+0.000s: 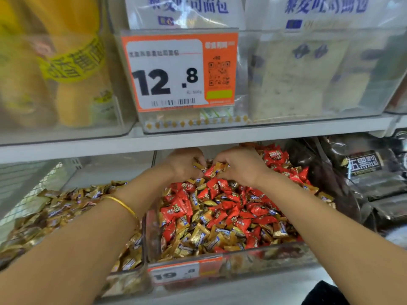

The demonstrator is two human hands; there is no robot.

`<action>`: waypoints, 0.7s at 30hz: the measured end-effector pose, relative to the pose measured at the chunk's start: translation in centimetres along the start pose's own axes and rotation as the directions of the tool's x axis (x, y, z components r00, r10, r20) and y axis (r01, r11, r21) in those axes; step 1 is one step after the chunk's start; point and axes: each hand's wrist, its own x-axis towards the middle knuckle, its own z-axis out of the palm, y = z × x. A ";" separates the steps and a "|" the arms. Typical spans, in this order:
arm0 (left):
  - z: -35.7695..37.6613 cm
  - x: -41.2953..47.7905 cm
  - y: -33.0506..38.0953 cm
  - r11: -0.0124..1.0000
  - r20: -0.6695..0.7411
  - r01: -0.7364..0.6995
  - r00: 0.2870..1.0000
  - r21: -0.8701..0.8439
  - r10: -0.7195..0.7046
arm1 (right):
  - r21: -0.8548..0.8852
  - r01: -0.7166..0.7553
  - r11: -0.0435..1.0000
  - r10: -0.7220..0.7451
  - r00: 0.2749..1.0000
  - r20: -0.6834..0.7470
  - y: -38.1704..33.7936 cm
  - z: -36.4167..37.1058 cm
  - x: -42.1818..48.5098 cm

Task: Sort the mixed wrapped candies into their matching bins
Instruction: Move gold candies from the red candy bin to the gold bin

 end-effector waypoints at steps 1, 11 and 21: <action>-0.3 -0.9 -0.1 1.000 -0.023 -0.013 1.000 -0.025 0.013 | 0.029 -0.002 1.000 0.003 1.000 -0.020 -0.4 -0.2 -0.4; -0.2 -6.2 0.1 0.972 -0.187 -0.032 0.982 -0.231 -0.012 | 0.451 -0.136 0.882 0.188 0.980 -0.073 -1.2 -0.3 -3.6; -0.4 -6.6 0.2 0.954 -0.297 -0.047 0.954 -0.295 -0.045 | 0.591 -0.208 0.779 0.357 0.922 -0.147 -0.8 0.3 -3.7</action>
